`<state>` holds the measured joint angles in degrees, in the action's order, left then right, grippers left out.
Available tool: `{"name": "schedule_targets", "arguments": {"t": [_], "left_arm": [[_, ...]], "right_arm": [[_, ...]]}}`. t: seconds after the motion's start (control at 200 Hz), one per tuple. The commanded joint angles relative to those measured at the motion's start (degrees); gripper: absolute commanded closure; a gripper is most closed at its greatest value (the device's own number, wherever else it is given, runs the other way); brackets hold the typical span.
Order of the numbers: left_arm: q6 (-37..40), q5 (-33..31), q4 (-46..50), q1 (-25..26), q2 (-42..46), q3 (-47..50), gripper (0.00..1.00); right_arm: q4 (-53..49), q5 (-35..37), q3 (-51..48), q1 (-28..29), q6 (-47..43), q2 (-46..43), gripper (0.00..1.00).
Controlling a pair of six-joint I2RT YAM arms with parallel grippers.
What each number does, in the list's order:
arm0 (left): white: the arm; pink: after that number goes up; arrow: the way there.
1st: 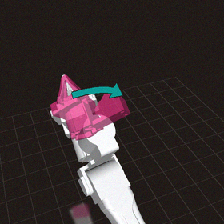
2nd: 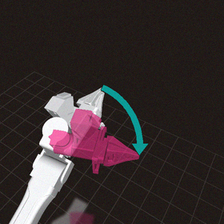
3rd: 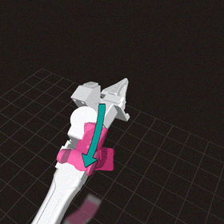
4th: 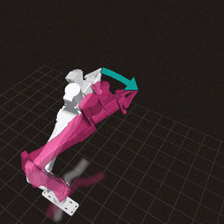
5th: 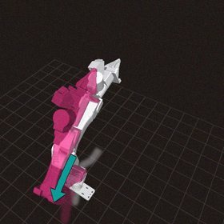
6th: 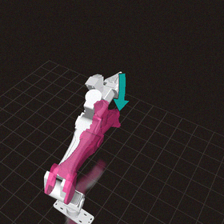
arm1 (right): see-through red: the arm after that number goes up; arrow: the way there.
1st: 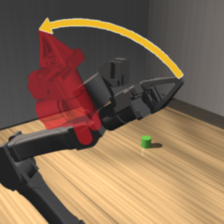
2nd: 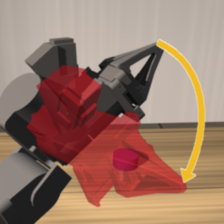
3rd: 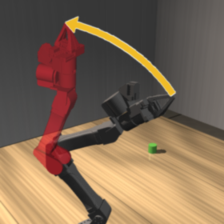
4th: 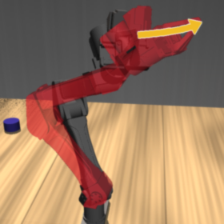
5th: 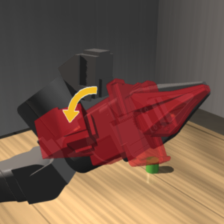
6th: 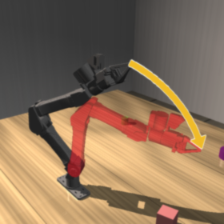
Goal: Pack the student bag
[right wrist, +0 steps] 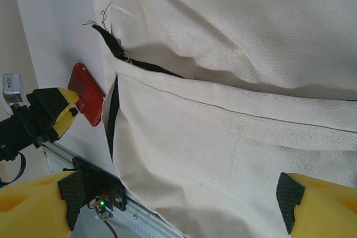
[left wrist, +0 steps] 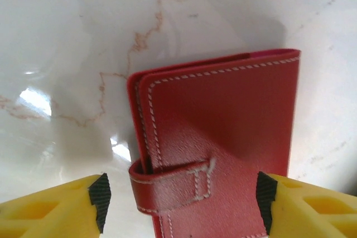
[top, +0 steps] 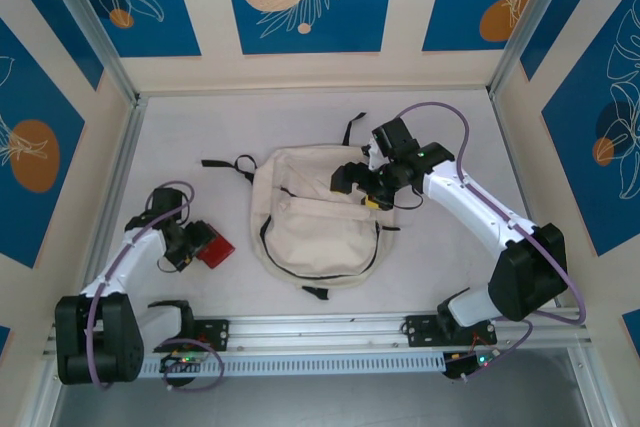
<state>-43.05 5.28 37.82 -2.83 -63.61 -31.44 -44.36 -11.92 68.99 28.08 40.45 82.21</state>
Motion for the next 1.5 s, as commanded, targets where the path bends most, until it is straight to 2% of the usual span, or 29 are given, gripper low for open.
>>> {"name": "schedule_targets", "arguments": {"t": [0.0, 0.16, 0.27, 0.575, 0.75, 1.065, 1.195, 1.39, 1.495], "left_arm": [[-0.4, -0.3, -2.9, -1.1, -0.8, 1.3, 0.34], [-0.5, 2.0, -5.1, -1.2, -1.2, 2.1, 0.41], [-0.4, 2.1, -5.2, -1.2, -1.4, 2.0, 0.48], [0.5, 1.5, -4.7, -1.3, -2.4, 2.0, 0.6], [1.1, 1.7, -4.7, -1.3, -2.4, 1.6, 0.75], [3.6, 2.2, -1.5, -1.3, 1.9, -2.8, 0.85], [4.0, 4.6, -1.0, -1.3, 4.2, -4.4, 0.88], [3.9, 12.9, -2.2, -1.3, 6.8, -6.8, 0.96], [4.1, 15.1, -1.7, -1.1, 7.6, -9.5, 0.97]], "right_arm": [[-0.9, 0.3, 0.0, 0.4, 0.2, 0.7, 0.09], [-1.0, 0.6, -0.1, 0.4, 0.2, 0.8, 0.09], [-1.2, 0.5, 0.0, 0.4, 0.4, 1.1, 0.1], [-1.5, 0.9, -0.1, 0.4, 0.4, 0.8, 0.1], [-1.6, 1.0, -0.1, 0.4, 0.7, 0.9, 0.1], [-1.5, 1.1, -0.1, 0.3, 0.6, 0.8, 0.1], [-0.8, 0.2, -0.2, 0.4, 0.7, 0.8, 0.1], [1.5, -3.7, 0.0, 0.8, 0.4, 0.9, 0.1], [2.8, -5.5, 0.0, 1.2, 0.7, 1.2, 0.1]]}}
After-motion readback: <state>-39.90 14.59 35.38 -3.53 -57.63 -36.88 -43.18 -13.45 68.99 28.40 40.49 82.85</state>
